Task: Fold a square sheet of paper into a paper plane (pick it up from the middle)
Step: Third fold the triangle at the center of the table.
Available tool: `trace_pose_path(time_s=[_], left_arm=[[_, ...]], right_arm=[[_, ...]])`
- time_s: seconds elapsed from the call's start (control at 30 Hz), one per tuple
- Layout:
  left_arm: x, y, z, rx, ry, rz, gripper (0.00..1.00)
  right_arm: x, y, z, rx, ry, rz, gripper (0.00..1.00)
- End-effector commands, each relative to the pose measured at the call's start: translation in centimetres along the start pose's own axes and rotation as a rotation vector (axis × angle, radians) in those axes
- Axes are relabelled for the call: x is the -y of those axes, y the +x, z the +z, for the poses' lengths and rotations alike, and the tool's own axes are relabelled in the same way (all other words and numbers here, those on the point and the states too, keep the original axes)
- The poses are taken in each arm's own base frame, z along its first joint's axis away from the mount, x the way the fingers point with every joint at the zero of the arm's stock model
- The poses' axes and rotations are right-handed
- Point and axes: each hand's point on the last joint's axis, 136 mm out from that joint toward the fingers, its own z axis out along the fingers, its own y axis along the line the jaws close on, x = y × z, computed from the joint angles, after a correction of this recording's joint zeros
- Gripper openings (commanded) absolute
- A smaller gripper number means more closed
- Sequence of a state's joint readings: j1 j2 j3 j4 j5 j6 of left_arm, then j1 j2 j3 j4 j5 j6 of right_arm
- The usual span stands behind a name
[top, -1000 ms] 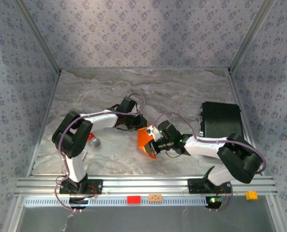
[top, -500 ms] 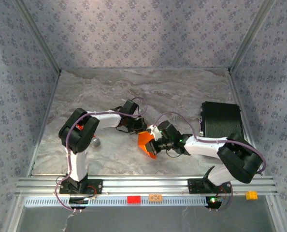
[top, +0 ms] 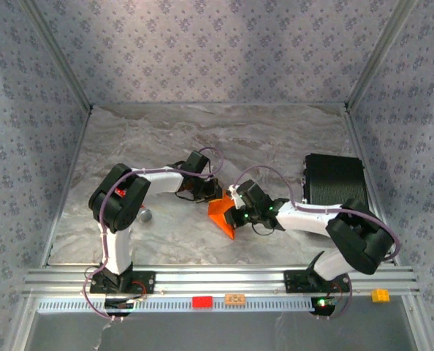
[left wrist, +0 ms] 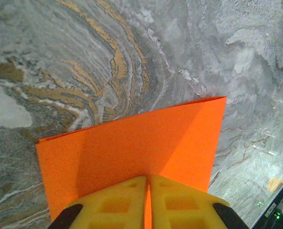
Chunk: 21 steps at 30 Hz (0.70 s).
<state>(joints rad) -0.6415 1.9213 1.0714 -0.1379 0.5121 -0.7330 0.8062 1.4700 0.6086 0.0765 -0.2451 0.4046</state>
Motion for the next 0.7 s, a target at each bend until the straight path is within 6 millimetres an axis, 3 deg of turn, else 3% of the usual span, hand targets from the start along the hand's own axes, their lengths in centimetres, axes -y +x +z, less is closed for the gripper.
trace_pose_path(time_s=[0.0, 0.67], left_arm=[[-1.4, 0.8, 0.4, -0.020, -0.050, -0.012, 0.10], [-1.2, 0.7, 0.2, -0.014, -0.049, -0.012, 0.10]], right_arm=[[0.9, -0.5, 0.0, -0.001, 0.051, 0.024, 0.04], [2.2, 0.6, 0.2, -0.027, 0.108, 0.045, 0.03]])
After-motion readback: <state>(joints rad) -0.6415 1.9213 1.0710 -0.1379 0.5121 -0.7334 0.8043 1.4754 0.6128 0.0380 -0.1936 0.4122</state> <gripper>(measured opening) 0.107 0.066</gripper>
